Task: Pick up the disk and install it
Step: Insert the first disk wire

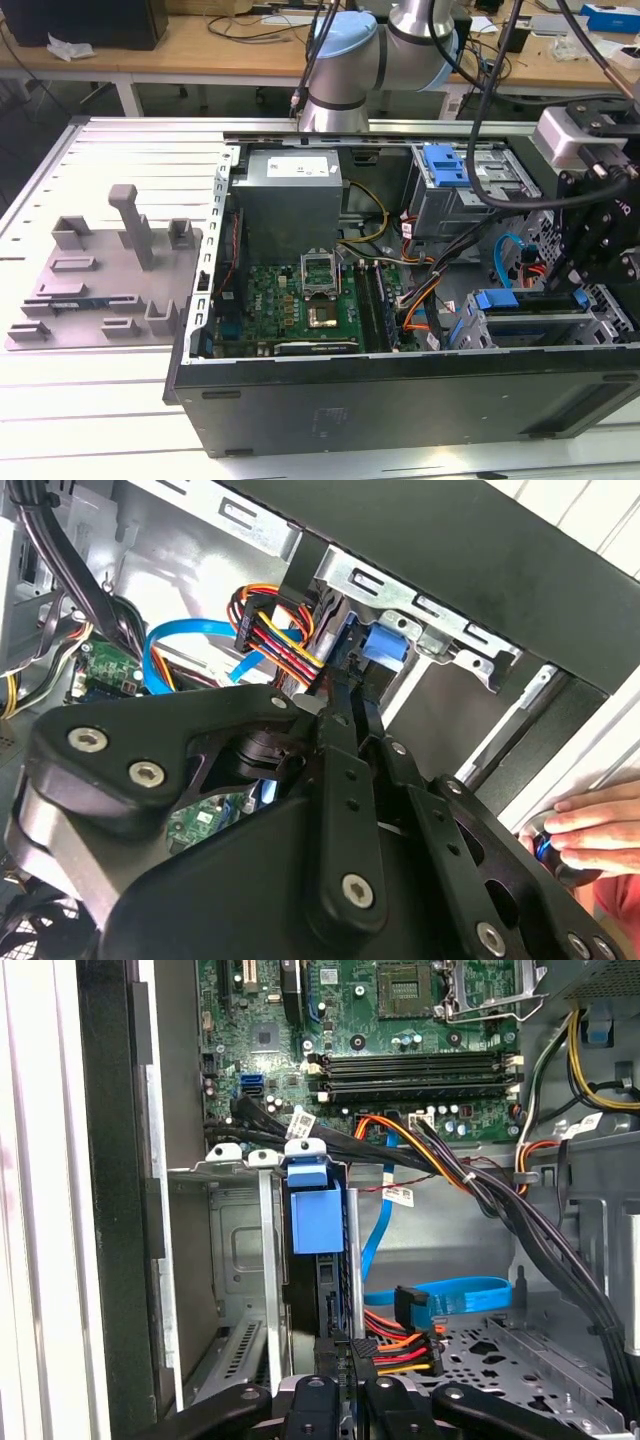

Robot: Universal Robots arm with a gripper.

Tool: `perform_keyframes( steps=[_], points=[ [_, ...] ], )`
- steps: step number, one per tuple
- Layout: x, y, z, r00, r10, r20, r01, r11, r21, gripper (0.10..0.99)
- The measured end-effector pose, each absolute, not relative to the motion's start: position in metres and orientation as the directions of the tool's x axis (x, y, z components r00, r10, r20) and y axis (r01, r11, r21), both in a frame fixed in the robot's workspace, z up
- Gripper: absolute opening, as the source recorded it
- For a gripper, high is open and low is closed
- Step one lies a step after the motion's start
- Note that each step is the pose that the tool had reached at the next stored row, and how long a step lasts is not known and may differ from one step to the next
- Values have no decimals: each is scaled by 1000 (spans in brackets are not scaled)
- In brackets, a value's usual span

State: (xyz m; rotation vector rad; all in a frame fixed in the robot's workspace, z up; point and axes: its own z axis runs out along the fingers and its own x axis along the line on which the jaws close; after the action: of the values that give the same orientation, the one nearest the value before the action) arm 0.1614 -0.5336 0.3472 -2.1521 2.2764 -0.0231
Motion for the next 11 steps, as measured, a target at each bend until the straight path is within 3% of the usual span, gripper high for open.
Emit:
perform_keyframes(
  steps=[11],
  points=[
    [161,-534,345,-56,-998,4,-998,56,-17,169]
  ],
)
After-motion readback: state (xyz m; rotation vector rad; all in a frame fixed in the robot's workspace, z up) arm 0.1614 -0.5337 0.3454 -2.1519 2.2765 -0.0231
